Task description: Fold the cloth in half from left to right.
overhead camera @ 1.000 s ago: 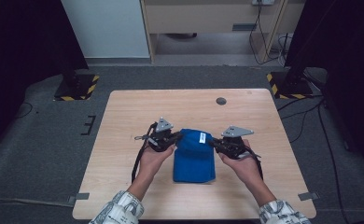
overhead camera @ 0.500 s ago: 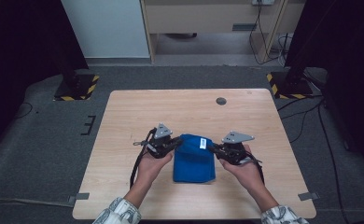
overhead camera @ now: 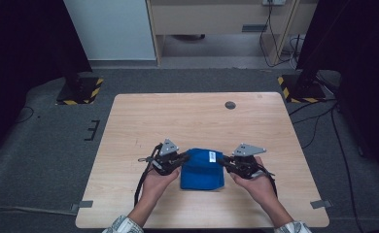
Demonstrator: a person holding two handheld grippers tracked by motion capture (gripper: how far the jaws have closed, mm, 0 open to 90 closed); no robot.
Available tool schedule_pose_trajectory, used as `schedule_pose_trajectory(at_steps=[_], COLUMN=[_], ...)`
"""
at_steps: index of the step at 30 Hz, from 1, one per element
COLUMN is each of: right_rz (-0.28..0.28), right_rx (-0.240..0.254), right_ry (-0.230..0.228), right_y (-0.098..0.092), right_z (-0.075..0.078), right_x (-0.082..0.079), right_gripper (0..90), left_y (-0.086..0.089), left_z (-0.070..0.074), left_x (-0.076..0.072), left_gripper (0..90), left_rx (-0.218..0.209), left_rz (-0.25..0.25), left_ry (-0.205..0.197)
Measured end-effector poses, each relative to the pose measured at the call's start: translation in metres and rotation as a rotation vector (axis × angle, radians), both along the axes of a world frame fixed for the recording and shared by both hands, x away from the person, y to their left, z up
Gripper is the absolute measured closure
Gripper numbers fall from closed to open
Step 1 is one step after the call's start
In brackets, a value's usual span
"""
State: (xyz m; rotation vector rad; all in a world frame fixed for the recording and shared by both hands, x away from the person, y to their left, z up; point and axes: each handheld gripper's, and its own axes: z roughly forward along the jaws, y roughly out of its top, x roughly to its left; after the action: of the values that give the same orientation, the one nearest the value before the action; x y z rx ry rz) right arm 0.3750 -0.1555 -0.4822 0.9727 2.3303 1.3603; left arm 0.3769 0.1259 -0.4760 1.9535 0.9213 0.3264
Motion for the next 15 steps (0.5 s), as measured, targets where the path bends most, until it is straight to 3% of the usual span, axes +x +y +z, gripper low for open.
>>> schedule_pose_trajectory(at_steps=[9, 15], right_rz=[0.019, 0.026], right_rx=[-0.029, -0.048], right_ry=[0.036, 0.046], right_y=[0.0, 0.002], right_z=[-0.017, -0.022], right_x=[-0.009, -0.012], right_gripper=[77.0, 72.5], left_y=[0.001, 0.004], left_z=[-0.022, -0.032], left_x=[-0.013, -0.019], left_gripper=[81.5, 73.8], left_rx=[0.013, 0.012], left_rz=[0.0, 0.004], left_ry=[0.025, 0.039])
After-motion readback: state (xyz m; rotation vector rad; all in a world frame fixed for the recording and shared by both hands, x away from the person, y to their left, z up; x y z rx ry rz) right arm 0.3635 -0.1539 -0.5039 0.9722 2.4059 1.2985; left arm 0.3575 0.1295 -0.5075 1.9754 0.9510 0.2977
